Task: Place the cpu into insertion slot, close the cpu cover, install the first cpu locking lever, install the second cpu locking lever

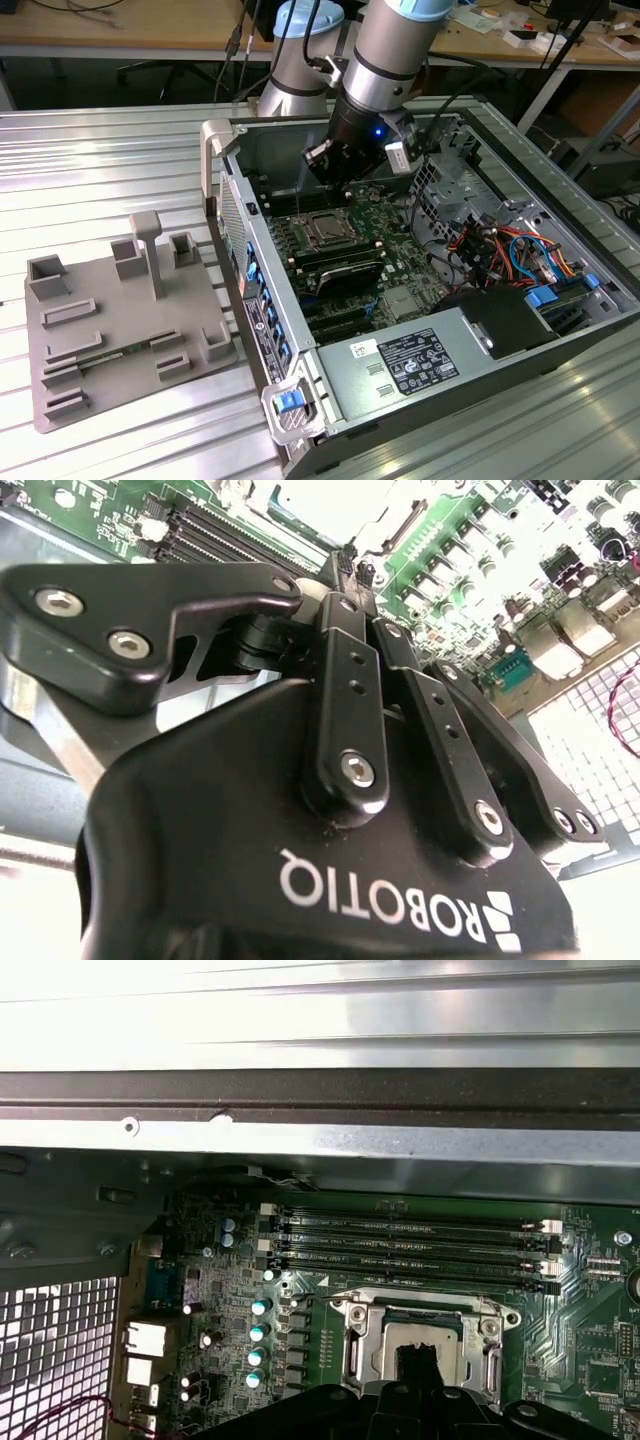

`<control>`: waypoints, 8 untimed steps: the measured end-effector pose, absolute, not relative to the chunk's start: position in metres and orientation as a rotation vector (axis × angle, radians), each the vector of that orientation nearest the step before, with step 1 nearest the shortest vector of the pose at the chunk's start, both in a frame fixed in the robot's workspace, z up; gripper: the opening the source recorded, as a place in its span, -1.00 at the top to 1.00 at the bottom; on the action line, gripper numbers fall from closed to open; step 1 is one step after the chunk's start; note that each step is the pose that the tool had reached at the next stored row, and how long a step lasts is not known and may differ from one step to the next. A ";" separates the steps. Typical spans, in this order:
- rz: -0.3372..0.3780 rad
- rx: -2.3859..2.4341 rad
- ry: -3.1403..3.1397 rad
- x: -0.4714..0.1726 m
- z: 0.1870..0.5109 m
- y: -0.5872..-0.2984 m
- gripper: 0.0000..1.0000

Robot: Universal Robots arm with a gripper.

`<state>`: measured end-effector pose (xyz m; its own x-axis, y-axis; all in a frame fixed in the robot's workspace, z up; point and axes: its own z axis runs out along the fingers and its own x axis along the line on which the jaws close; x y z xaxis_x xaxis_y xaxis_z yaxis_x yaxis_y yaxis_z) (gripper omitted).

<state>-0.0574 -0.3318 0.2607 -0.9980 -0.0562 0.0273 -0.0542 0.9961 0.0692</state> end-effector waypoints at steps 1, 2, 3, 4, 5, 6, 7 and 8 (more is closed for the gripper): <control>-0.107 0.086 -3.109 -0.057 0.261 -0.332 0.79; -0.107 0.086 -3.109 -0.057 0.262 -0.332 0.79; -0.107 0.086 -3.109 -0.057 0.263 -0.332 0.79; -0.107 0.086 -3.109 -0.057 0.263 -0.332 0.79; -0.107 0.086 -3.109 -0.057 0.264 -0.332 0.79; -0.107 0.086 -3.109 -0.057 0.264 -0.332 0.79; -0.107 0.086 -3.109 -0.057 0.265 -0.332 0.79; -0.107 0.086 -3.109 -0.057 0.265 -0.332 0.79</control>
<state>-0.0574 -0.3318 0.2653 -0.9980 -0.0562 0.0273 -0.0542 0.9961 0.0697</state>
